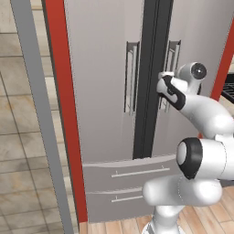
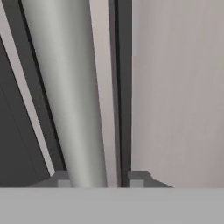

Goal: Move the hot dog bun to the plate on the dining table and place the condiment next to that plate. Then navigate to the fridge and take the sausage and place it on the plate as well.

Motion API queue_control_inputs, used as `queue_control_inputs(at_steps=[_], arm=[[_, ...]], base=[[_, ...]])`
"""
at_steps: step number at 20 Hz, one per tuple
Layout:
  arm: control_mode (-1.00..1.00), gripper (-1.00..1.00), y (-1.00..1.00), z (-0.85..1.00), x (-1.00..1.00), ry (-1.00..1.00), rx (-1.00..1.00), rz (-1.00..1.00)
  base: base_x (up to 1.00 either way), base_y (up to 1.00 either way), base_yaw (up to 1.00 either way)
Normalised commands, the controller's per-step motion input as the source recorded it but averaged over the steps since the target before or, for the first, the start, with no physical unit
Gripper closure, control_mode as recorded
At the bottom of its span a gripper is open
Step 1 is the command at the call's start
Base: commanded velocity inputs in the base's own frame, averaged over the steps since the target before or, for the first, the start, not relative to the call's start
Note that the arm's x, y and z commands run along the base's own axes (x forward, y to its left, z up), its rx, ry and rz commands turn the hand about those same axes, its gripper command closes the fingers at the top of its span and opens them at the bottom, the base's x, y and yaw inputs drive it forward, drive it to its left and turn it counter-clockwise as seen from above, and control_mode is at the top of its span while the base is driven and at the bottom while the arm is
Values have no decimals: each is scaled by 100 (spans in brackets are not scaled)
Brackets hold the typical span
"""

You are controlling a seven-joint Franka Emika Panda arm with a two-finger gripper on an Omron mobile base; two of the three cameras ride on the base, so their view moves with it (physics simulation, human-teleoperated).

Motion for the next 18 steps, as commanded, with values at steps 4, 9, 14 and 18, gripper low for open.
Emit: queue_control_inputs(at_steps=[4,9,14,18], arm=[[-100,100,-30,3,-8,-4,0,-10],[-100,100,-67,19,-54,-9,0,-1],[-100,100,-92,28,-96,-11,0,0],[-100,100,-99,40,-100,-13,0,0]], base=[[0,0,0],[0,0,0],[0,0,0],[0,0,0]])
